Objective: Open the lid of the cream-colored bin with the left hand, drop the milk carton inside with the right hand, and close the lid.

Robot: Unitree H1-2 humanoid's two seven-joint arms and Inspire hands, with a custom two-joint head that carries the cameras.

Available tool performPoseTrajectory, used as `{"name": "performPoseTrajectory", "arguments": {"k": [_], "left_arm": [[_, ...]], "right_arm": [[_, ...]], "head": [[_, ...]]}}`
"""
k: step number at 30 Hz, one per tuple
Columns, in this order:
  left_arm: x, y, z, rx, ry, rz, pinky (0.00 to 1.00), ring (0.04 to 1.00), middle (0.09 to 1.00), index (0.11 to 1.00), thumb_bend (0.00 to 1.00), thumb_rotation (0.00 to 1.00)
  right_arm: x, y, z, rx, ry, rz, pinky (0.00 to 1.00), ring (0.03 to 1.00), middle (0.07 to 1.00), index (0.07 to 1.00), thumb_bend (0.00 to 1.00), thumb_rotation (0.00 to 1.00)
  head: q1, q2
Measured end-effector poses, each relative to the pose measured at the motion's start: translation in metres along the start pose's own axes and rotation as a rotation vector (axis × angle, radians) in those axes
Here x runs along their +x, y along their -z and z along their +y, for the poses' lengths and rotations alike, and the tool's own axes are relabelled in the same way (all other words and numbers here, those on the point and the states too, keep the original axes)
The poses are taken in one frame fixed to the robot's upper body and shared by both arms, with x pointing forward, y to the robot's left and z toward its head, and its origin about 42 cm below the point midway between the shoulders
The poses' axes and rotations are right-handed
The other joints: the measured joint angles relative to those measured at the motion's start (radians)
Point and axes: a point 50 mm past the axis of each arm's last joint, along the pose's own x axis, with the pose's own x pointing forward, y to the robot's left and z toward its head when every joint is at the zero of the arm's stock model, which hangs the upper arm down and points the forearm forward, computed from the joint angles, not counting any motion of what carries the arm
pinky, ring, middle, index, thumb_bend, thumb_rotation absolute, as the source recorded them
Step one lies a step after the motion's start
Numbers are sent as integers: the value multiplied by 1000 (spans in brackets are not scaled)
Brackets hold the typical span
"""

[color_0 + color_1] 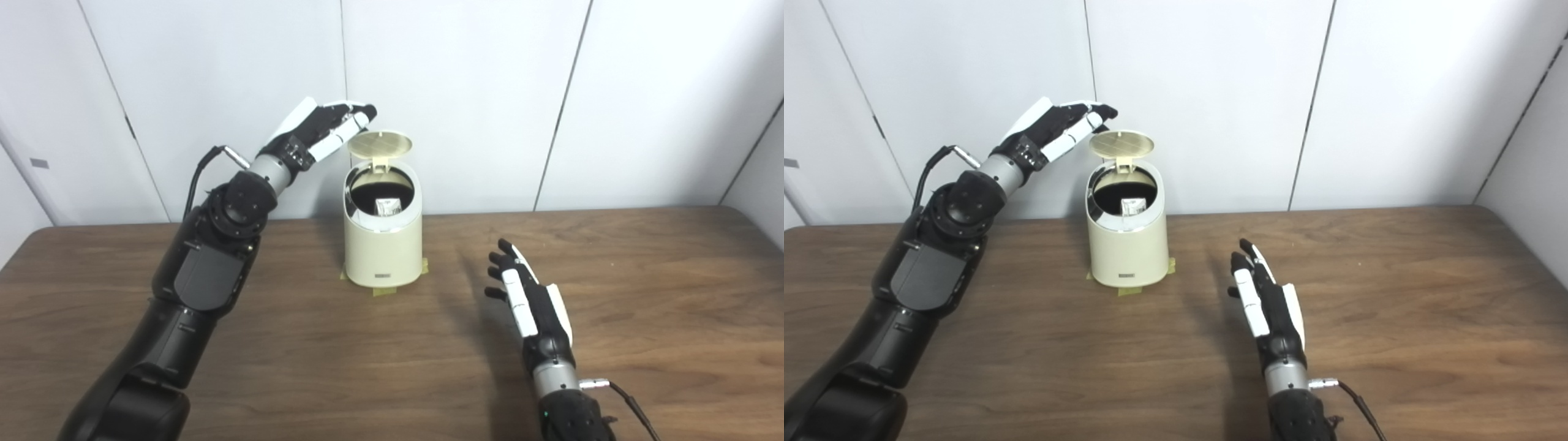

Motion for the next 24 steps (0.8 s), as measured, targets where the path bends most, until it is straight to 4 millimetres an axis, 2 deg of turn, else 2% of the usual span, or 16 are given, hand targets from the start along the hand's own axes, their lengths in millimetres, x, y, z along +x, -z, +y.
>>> {"name": "performPoseTrajectory", "arguments": {"k": [5,12,17,24], "left_arm": [[-2,-3,1,28,-3,-27,1000,801,692,834,508,1000],[-9,-7,1,106,13,-73,981,820,687,846,500,1000],[-17,-7,-3,177,41,-86,962,866,762,829,538,1000],[-26,-14,-7,260,76,-102,851,811,733,869,594,1000]], "right_arm": [[0,-1,3,-27,-6,-6,741,865,892,923,571,1000],[0,-3,7,-93,-10,-4,709,869,882,908,541,1000],[3,-5,8,-106,-5,-11,714,871,881,912,532,1000],[7,-1,12,-108,-10,6,712,871,879,914,510,1000]], "head": [[-6,3],[-15,12],[-11,17],[-8,21]]}}
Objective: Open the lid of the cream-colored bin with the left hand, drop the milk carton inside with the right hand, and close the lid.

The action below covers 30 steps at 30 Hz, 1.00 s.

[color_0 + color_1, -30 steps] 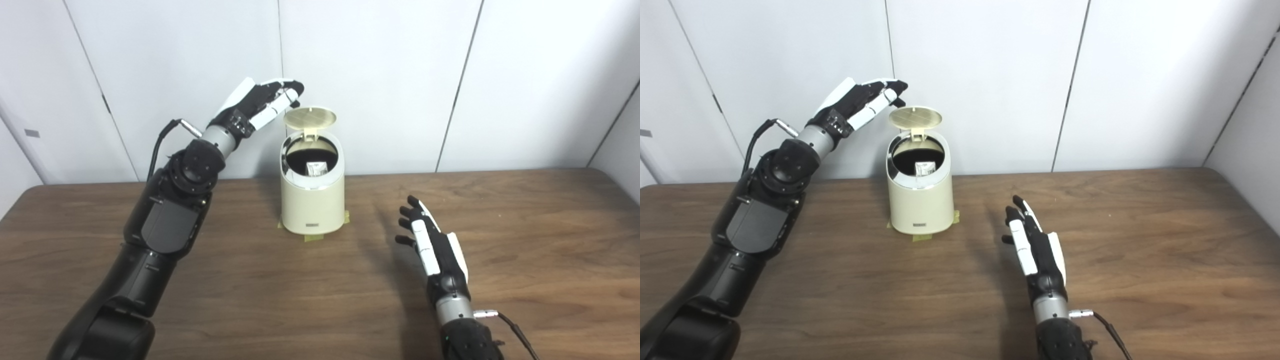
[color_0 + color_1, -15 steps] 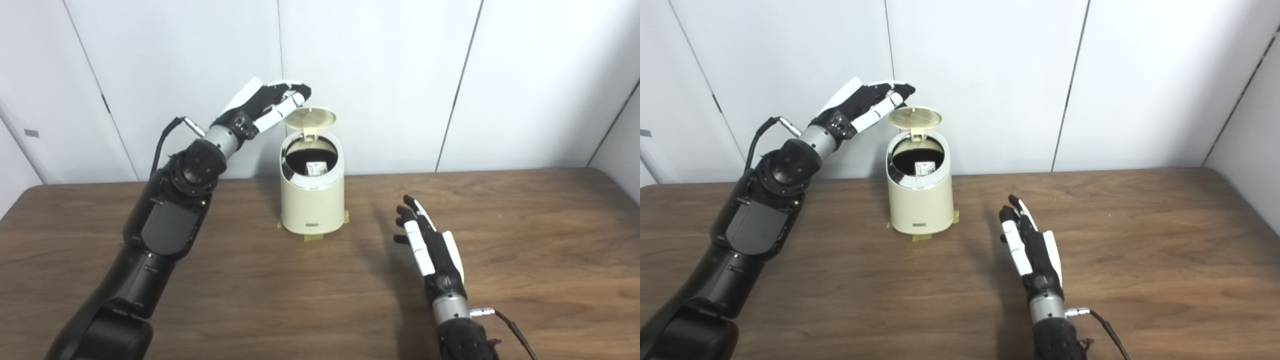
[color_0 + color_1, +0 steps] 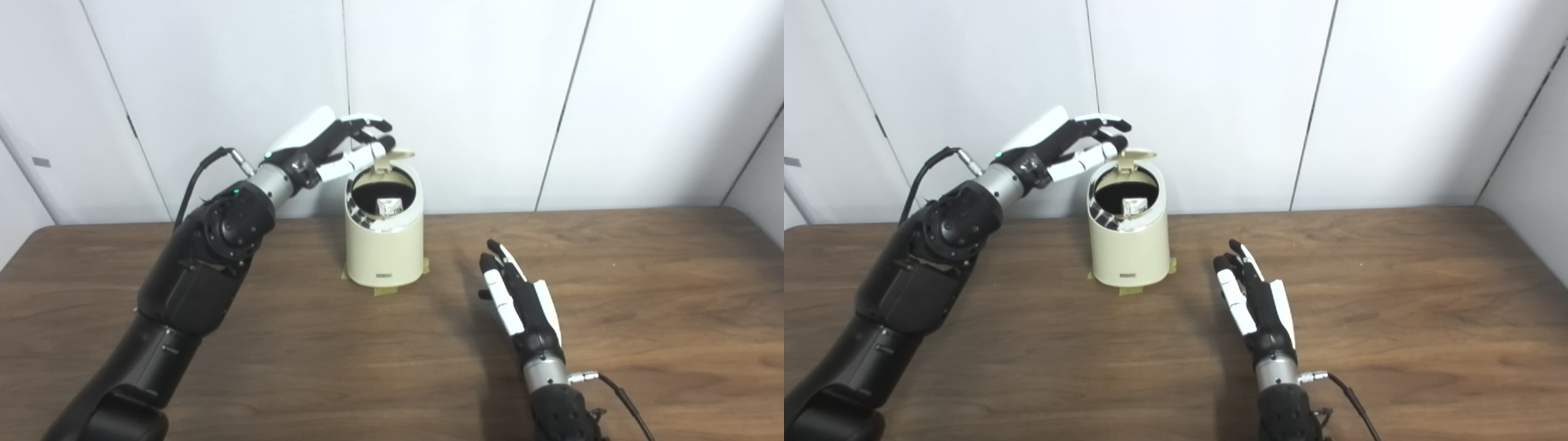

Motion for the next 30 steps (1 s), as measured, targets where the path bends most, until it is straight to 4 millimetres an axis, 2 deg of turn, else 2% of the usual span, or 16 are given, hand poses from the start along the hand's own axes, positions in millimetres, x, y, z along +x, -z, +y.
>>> {"name": "performPoseTrajectory", "arguments": {"k": [2,7,11,14,18,22,30], "left_arm": [[-2,2,-3,16,20,10,822,798,731,875,610,1000],[-7,8,-9,58,55,18,737,768,731,864,563,1000],[-9,10,-12,119,75,2,709,787,764,869,537,1000],[-10,10,-17,167,90,-11,688,787,768,871,556,1000],[-12,10,-19,225,103,-29,911,785,771,884,582,1000],[-13,11,-23,290,125,-40,938,796,787,870,588,1000],[-19,15,-30,348,154,-69,948,808,801,803,529,1000]], "right_arm": [[1,0,1,2,1,0,713,869,877,915,507,1000],[3,-1,3,5,2,2,722,874,878,915,517,1000],[4,-2,3,6,3,-3,723,872,876,915,523,1000],[4,-2,3,6,3,-3,721,868,875,914,519,1000],[4,-2,3,6,4,-3,719,866,873,918,523,1000],[4,-2,3,5,4,-3,715,863,870,918,519,1000],[4,-3,3,3,5,-4,709,842,848,920,513,1000]], "head": [[-2,0],[-6,0],[-5,2],[-6,0],[-8,5],[-8,6],[-12,12]]}}
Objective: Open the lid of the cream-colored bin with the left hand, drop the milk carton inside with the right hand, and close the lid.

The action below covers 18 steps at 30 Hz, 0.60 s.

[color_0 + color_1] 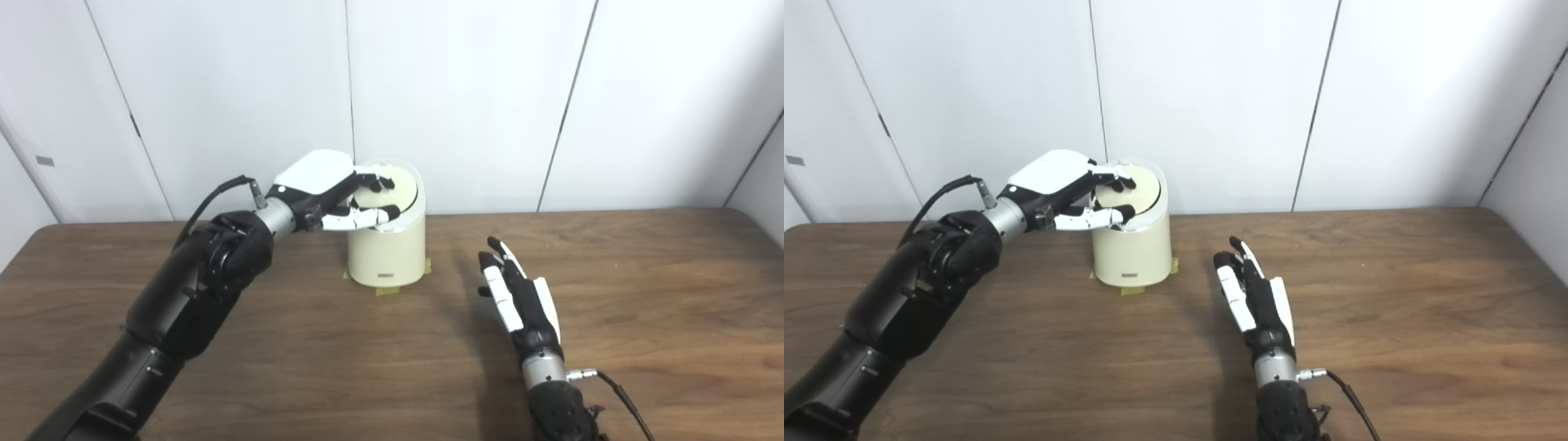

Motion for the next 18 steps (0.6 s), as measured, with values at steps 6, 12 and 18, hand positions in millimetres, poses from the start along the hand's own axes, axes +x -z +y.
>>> {"name": "performPoseTrajectory", "arguments": {"k": [6,12,18], "left_arm": [[-2,0,-2,24,5,-5,954,799,789,796,536,1000],[-5,0,-7,51,3,-20,946,787,773,780,552,1000],[-9,-3,-10,153,1,-46,925,779,747,756,518,1000]], "right_arm": [[0,-3,-1,-6,3,-11,698,826,837,924,533,1000],[-1,-4,-2,-14,8,-12,703,824,831,923,545,1000],[-1,-3,-1,-15,8,-2,703,823,830,924,529,1000]], "head": [[-3,5],[-6,11],[-9,14]]}}
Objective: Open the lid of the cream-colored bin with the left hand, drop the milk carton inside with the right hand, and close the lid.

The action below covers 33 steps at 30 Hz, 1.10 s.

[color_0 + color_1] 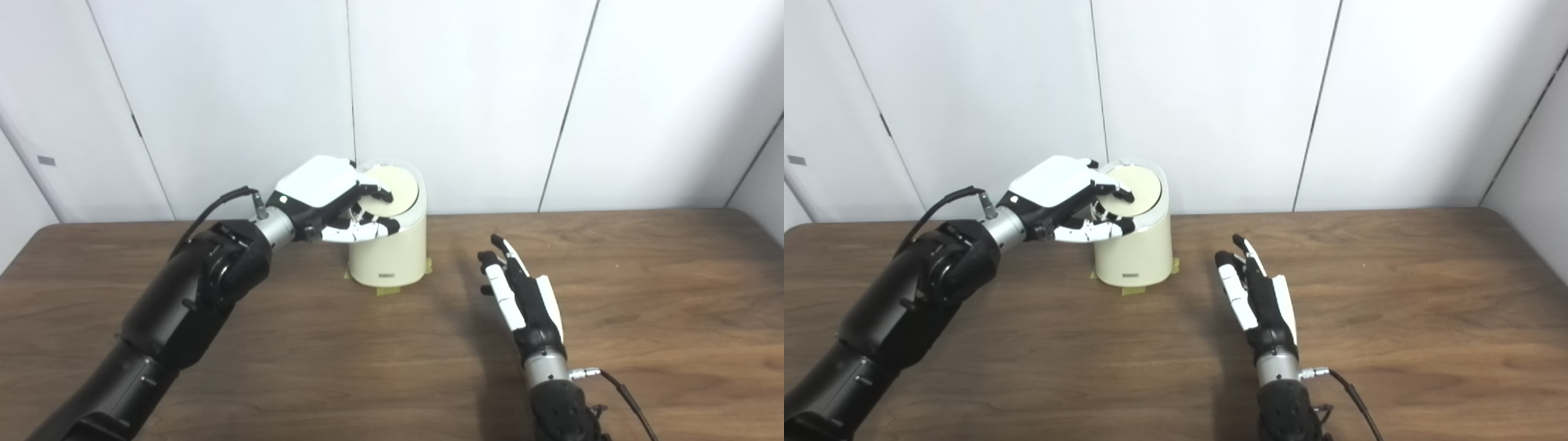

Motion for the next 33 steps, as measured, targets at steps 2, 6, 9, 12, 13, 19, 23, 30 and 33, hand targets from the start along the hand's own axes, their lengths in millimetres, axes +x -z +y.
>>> {"name": "performPoseTrajectory", "arguments": {"k": [2,6,9,12,13,19,23,30,33], "left_arm": [[-1,-1,-2,32,0,-3,930,784,749,756,519,1000],[-3,-2,-3,80,7,-18,955,795,752,751,522,1000],[-6,-1,-5,82,11,-23,933,796,752,744,519,1000],[-6,-2,-6,89,16,-26,942,804,756,747,521,1000],[-6,-2,-7,94,20,-28,949,806,758,751,523,1000],[-5,-5,-8,131,33,-33,947,803,757,752,525,1000],[-4,-6,-8,156,38,-35,950,802,758,750,520,1000],[-3,-9,-11,195,36,-44,921,787,756,749,528,1000],[-3,-11,-11,197,42,-47,921,793,771,763,537,1000]], "right_arm": [[0,0,0,-1,0,3,703,824,830,926,531,1000],[0,1,1,0,-1,15,706,818,827,924,540,1000],[0,1,1,0,-2,17,706,815,825,919,543,1000],[0,0,2,-2,-5,15,706,811,818,916,547,1000],[0,0,3,-4,-6,14,707,807,814,912,546,1000],[0,-1,3,-7,2,11,714,800,805,913,556,1000],[0,-1,4,-9,5,9,708,797,799,913,555,1000],[1,-3,5,-12,6,4,703,791,801,916,555,1000],[1,-3,5,-12,5,6,709,801,804,917,554,1000]], "head": [[-2,2],[-6,3],[-9,5],[-11,8],[-12,8],[-17,11],[-20,11],[-23,14],[-25,15]]}}
